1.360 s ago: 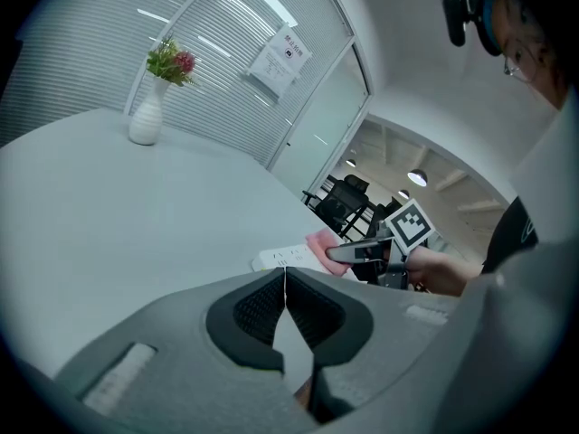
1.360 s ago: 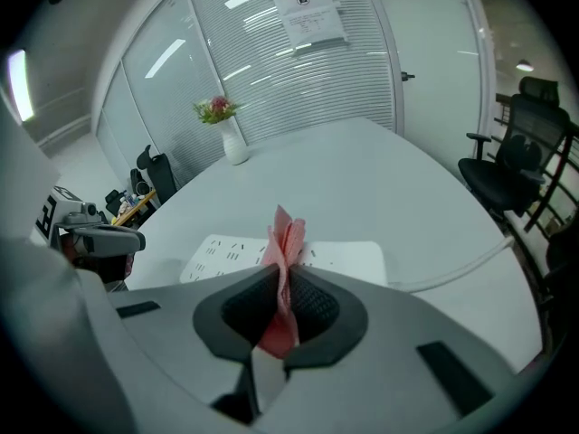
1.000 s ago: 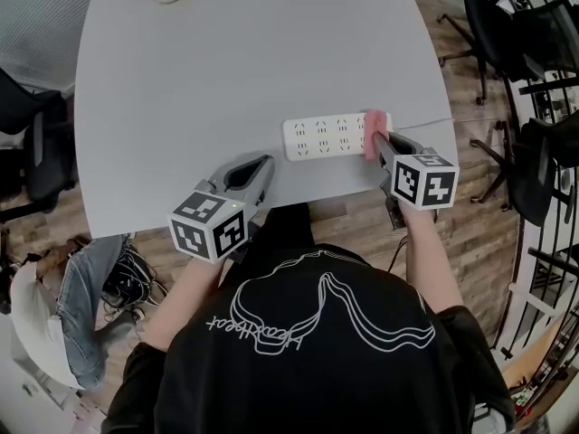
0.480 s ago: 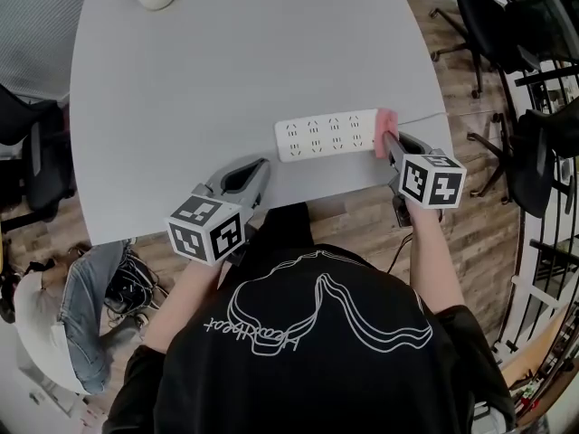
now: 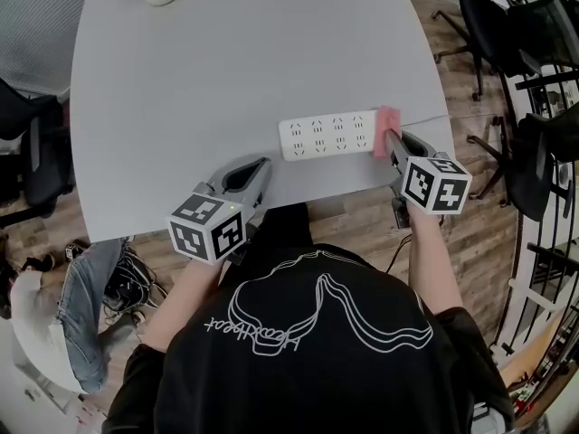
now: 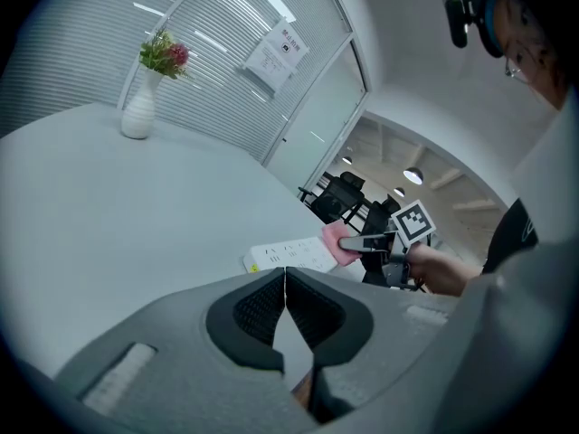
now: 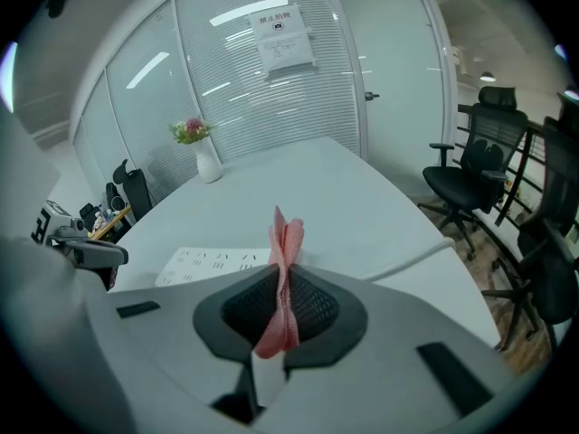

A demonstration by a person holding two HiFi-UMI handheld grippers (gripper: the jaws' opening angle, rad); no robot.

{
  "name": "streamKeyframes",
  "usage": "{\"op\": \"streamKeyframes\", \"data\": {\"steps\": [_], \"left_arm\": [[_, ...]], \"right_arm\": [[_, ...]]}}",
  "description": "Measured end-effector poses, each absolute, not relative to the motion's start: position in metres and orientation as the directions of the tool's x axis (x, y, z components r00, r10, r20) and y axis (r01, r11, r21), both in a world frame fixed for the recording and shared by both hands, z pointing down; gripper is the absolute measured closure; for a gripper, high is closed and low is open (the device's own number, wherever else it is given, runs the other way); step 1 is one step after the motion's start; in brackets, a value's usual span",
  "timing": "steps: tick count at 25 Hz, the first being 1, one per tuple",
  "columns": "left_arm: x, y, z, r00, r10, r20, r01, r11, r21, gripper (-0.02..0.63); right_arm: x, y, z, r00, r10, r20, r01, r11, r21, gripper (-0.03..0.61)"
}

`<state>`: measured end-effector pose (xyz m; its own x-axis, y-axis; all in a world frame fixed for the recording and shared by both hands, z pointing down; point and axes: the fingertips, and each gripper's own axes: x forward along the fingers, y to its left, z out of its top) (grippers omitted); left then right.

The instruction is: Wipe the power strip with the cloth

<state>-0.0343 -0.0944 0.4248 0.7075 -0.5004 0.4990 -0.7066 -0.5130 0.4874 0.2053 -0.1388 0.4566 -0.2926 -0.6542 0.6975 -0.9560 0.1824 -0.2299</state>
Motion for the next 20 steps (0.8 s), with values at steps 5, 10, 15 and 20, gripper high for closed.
{"op": "streamKeyframes", "data": {"steps": [5, 10, 15, 20], "left_arm": [[-0.045, -0.093, 0.426, 0.696, -0.522, 0.493, -0.718, -0.496, 0.489, 0.600], [-0.057, -0.096, 0.427, 0.688, -0.535, 0.490, -0.726, -0.485, 0.488, 0.600], [-0.059, -0.096, 0.426, 0.680, -0.544, 0.491, -0.733, -0.488, 0.474, 0.600], [-0.061, -0.095, 0.429, 0.678, -0.550, 0.488, -0.735, -0.482, 0.477, 0.600]], "right_arm": [[0.173, -0.145, 0.439, -0.357, -0.665, 0.655, -0.934, 0.270, -0.235, 0.543], [0.129, -0.152, 0.427, -0.422, -0.651, 0.631, -0.903, 0.366, -0.227, 0.543], [0.095, -0.151, 0.429, -0.489, -0.607, 0.626, -0.864, 0.436, -0.252, 0.543], [0.057, -0.144, 0.439, -0.552, -0.546, 0.630, -0.816, 0.508, -0.276, 0.543]]}}
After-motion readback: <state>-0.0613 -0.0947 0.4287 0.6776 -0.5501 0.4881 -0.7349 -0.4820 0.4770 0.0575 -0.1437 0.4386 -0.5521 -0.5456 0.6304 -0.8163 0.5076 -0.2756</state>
